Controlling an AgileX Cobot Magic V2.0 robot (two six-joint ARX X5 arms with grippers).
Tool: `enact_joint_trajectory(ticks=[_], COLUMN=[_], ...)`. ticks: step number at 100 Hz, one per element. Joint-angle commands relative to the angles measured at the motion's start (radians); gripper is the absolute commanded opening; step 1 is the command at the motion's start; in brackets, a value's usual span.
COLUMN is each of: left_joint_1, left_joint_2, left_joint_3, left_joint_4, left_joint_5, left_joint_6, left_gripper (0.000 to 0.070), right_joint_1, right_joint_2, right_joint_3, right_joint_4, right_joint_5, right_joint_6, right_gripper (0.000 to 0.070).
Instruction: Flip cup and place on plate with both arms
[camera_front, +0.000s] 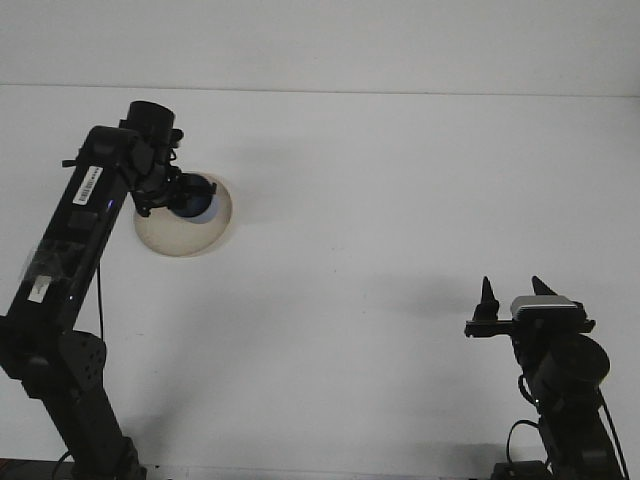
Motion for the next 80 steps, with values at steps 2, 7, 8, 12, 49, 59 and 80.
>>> enact_joint_trajectory(ticks=[2, 7, 8, 12, 49, 59, 80], left_joint_1=[0.028, 0.047, 0.05, 0.064, 0.107, 0.111, 0.113], left_joint_2=[0.029, 0.043, 0.047, 0.06, 0.174, 0.186, 0.2], left_joint_3=[0.027, 0.027, 0.027, 0.027, 0.027, 0.027, 0.027], left_joint_4=[0.007, 0.012, 0.014, 0.021, 0.058, 0.068, 0.075], left_joint_5=[-0.005, -0.005, -0.005, -0.005, -0.005, -0.005, -0.005], left_joint_6=[-0.006, -0.006, -0.006, -0.006, -0.011, -0.013, -0.013], left_gripper=[0.0006, 0.0006, 0.0006, 0.0006, 0.0006, 0.0006, 0.0006], right_joint_1=[0.002, 0.002, 0.002, 0.002, 0.002, 0.002, 0.002], right_joint_2=[0.003, 0.003, 0.003, 0.003, 0.003, 0.003, 0.003], right_joint_3=[0.011, 0.011, 0.011, 0.011, 0.011, 0.011, 0.011], right_joint_4=[0.012, 0.012, 0.012, 0.012, 0.012, 0.011, 0.012], right_joint_5=[0.001, 0.001, 0.001, 0.001, 0.001, 0.001, 0.001], right_joint_6=[-0.011, -0.011, -0.011, -0.011, -0.011, -0.011, -0.011], right_gripper=[0.0534, 0.0534, 0.0534, 0.0534, 0.0534, 0.0534, 0.0533])
